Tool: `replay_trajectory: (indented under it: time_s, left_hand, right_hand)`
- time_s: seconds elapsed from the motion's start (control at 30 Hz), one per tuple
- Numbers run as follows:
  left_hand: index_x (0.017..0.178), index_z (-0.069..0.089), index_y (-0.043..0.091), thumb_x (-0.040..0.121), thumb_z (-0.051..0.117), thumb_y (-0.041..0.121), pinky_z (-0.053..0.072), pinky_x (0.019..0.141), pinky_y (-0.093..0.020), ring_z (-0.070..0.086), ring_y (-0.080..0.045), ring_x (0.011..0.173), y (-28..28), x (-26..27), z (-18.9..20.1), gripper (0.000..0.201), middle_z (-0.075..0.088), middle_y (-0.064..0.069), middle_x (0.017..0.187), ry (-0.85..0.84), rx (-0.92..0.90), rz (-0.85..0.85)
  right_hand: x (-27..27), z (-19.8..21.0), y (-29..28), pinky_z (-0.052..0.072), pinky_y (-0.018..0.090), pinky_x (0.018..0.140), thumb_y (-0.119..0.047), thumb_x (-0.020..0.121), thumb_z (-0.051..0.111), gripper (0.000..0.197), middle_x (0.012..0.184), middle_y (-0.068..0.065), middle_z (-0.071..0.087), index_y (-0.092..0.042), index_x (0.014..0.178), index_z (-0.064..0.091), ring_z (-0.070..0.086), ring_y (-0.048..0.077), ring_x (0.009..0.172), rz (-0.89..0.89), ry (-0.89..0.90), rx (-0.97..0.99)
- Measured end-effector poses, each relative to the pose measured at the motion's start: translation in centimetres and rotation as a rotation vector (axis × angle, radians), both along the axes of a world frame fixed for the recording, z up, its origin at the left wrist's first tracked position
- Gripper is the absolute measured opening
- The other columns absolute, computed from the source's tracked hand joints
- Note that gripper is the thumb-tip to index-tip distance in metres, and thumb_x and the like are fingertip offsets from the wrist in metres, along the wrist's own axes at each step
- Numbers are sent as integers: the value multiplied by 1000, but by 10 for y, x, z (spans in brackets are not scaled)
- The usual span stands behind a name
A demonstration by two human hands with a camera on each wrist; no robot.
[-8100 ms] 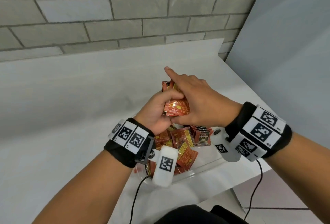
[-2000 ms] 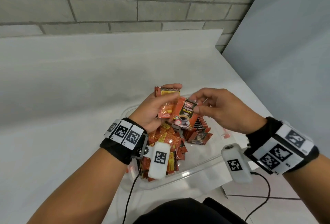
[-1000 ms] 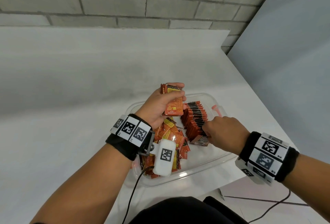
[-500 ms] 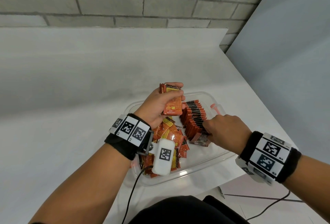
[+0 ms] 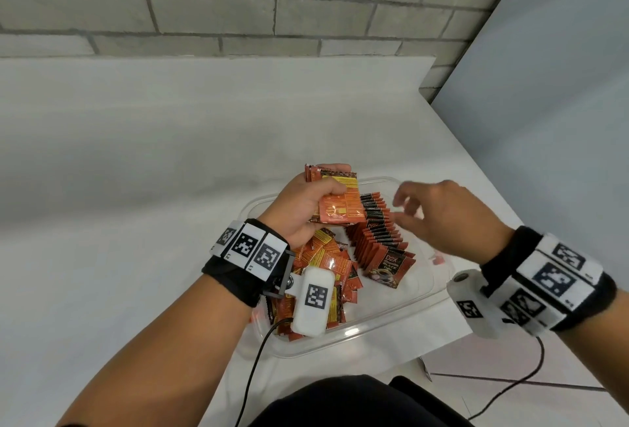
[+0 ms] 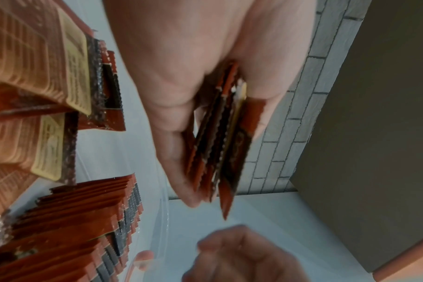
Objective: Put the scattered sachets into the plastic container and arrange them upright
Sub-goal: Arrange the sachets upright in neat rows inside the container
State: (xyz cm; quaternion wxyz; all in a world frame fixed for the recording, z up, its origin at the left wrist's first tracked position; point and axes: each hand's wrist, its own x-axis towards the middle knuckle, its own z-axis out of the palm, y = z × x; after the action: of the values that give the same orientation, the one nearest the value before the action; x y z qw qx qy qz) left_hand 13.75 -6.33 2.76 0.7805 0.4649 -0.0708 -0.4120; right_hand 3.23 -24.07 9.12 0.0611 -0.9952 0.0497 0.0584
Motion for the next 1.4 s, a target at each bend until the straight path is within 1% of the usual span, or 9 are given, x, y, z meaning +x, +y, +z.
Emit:
replay_trajectory:
  time_s: [0.23,0.4,0.53,0.67,0.73,0.83,1.1,1.2,1.4]
  left_hand:
    - [111,62,13,70,69,5,57,80,-36,70,-23,89,-1,-5,4,42,72,-9,97,-84,-37,-45]
    - [115,63,10,75,78,26,56,78,-39,68,-26,91,0,-5,3,46,70,-13,101,-80,-60,-78]
    - [110,61,12,58,79,50,57,61,-33,67,-20,70,2,-3,7,66,67,-7,81,11,-77,-34]
    - [109,62,15,78,73,26,56,66,-35,66,-23,76,2,-3,7,34,65,-13,96,51,-133,16]
    - [116,62,14,82,62,0,56,72,-36,68,-27,84,2,-3,6,36,67,-17,105,43,-144,45]
    - [117,60,11,86,49,-13,57,69,-33,69,-24,81,2,-3,6,41,69,-16,101,-3,-138,57]
    - [119,59,10,80,57,-13,55,81,-41,66,-30,91,1,-5,6,45,67,-18,104,-78,-117,-29]
    - [117,59,12,72,63,-2,56,79,-41,67,-30,90,1,-5,5,47,68,-16,102,-93,-114,-80]
    - [110,63,15,74,67,15,55,67,-29,64,-17,76,0,-2,3,36,64,-4,83,-37,-80,15]
  right_hand:
    - [21,10,17,45,10,56,-26,86,67,42,100,-11,62,-31,125,51,61,5,69,-76,-77,659]
    - [29,8,20,51,26,64,-16,82,72,25,88,-1,64,-28,101,61,63,21,73,-80,-132,714]
    - [29,10,13,42,16,61,-14,80,74,18,78,-7,61,-22,77,58,56,9,67,-118,-384,724]
    - [22,4,20,34,11,63,-19,73,80,15,80,-8,48,-22,78,65,45,3,71,52,-316,523]
    - [19,-1,23,32,14,65,-26,70,82,21,84,-8,46,-24,88,70,43,-1,74,97,-197,487]
    - [20,1,23,35,10,65,-33,74,78,23,88,-9,49,-27,94,68,46,1,76,48,-223,546]
    - [25,2,24,51,18,74,-21,85,70,50,107,-9,60,-33,129,50,61,5,80,-69,-215,652]
    - [21,2,23,53,26,74,-15,83,71,46,90,-6,60,-32,122,54,62,11,74,-76,-179,731]
    - [-2,2,-3,49,16,64,-12,83,71,14,79,-6,66,-23,87,63,62,11,74,-27,111,638]
